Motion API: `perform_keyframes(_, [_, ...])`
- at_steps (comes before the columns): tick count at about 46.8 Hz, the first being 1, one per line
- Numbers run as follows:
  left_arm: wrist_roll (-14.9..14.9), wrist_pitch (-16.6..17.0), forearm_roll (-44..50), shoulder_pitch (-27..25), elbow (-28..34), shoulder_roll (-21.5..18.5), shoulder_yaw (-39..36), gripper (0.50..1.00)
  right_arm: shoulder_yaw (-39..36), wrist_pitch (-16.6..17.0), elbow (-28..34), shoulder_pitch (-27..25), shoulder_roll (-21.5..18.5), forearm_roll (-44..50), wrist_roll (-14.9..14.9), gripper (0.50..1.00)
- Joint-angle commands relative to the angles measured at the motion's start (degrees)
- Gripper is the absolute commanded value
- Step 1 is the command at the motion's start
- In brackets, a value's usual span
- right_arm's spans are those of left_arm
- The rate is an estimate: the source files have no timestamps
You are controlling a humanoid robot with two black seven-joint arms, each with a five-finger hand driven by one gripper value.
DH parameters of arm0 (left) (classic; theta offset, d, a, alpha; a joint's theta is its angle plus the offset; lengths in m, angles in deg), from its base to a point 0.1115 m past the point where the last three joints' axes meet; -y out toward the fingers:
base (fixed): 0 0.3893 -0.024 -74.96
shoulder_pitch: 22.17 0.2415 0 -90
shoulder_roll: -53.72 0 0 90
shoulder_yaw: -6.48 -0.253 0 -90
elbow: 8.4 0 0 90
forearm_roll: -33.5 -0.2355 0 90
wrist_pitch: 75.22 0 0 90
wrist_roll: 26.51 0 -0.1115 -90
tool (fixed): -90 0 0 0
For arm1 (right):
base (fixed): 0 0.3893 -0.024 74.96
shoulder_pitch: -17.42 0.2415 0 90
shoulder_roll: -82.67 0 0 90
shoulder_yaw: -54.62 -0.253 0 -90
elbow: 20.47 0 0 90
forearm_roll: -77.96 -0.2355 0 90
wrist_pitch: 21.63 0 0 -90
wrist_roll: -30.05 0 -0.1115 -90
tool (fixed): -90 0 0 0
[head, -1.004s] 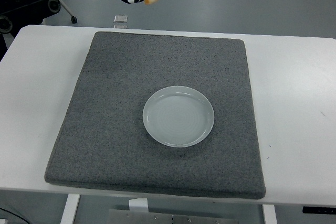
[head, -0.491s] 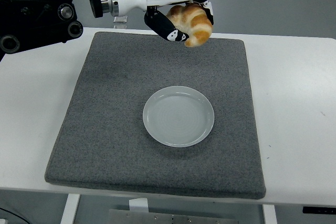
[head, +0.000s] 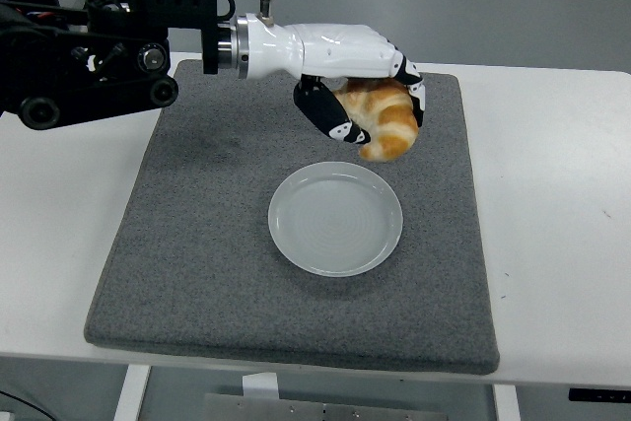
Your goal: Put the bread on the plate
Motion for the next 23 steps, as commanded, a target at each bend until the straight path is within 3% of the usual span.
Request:
perform_keyframes(1, [-0.4,0.3,-1.2,0.7,-0.7,0.9,-1.0,0.500,0.0,-0.1,0.0,0.0,0.0,0.0,0.0,0.930])
perform_keyframes(23, [-0.4,3.7,-10.5,11.1,-8.1,6.2,-1.1,0.500,0.0,0.0,0.0,0.0,0.0,0.0,0.0,0.930])
